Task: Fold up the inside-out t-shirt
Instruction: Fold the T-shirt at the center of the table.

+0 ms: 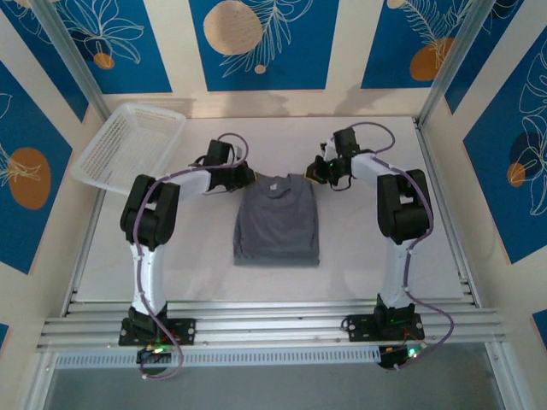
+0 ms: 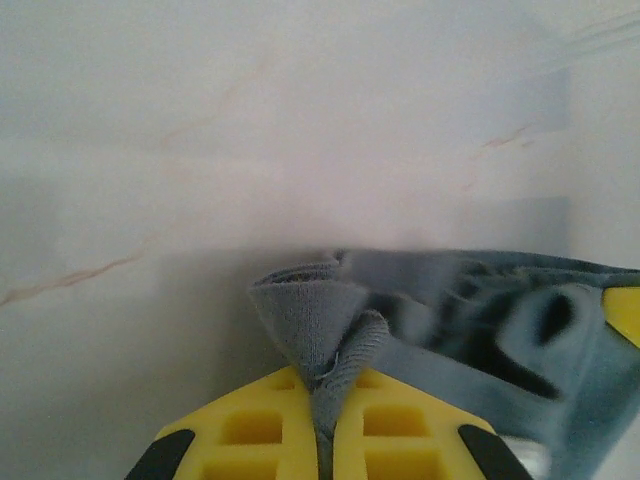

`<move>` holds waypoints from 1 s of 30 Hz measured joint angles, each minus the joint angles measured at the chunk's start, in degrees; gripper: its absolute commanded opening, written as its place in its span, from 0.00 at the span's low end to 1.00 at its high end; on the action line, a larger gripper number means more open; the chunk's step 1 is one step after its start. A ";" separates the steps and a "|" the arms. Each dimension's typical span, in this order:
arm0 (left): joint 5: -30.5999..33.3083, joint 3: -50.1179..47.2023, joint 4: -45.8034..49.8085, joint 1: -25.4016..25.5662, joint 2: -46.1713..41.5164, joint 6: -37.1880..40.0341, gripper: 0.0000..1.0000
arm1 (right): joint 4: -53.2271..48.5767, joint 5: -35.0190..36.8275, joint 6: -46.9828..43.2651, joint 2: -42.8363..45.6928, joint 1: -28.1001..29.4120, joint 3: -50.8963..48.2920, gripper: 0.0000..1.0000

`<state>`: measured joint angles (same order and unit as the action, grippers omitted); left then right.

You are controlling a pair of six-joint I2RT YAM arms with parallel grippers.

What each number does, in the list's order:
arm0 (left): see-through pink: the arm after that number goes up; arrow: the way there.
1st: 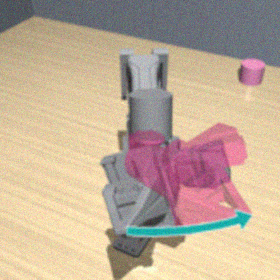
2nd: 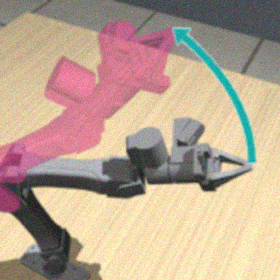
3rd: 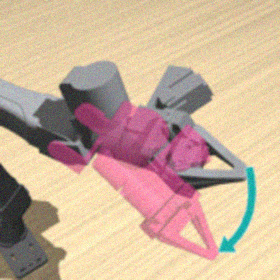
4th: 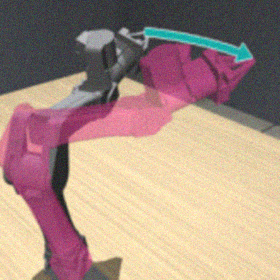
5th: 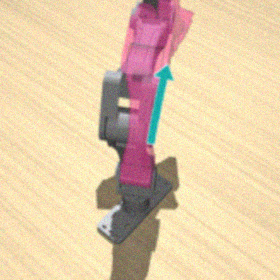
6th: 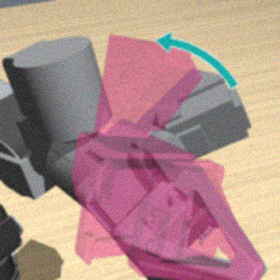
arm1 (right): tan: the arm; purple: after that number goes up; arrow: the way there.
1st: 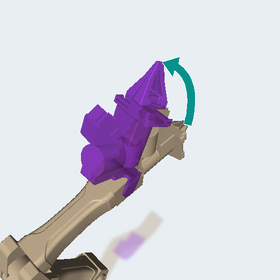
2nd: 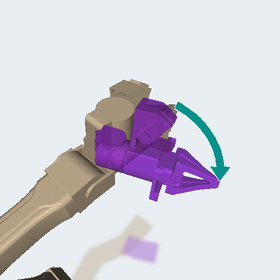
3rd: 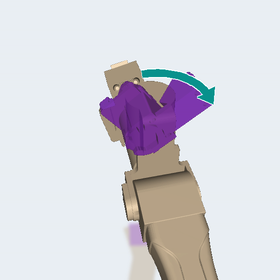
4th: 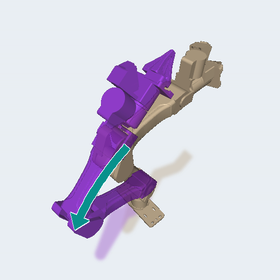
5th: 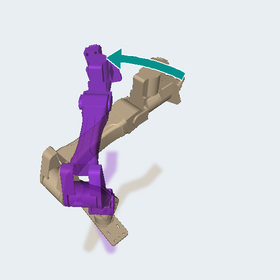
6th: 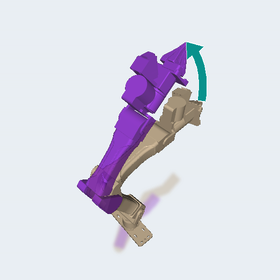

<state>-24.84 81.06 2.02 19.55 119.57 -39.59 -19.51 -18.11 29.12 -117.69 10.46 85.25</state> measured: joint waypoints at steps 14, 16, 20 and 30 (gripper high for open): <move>-0.24 -14.40 -11.02 -0.42 -38.60 -1.53 0.00 | 15.54 -9.16 -0.59 34.25 1.92 -9.01 0.00; -0.31 -21.05 -12.33 0.92 -38.42 -2.03 0.00 | 18.71 -9.92 -0.20 34.95 2.71 -16.72 0.00; -0.85 -34.34 -12.04 3.23 -33.05 -4.66 0.00 | 20.46 -10.29 1.31 30.80 4.22 -32.48 0.00; 4.33 -35.58 -6.67 6.14 -35.52 -0.72 0.00 | 19.87 -6.36 2.03 36.61 5.40 -40.17 0.00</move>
<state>-20.51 45.47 -4.64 25.69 84.05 -40.32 0.36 -24.47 31.16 -81.08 15.86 45.08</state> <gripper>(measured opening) 0.064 0.064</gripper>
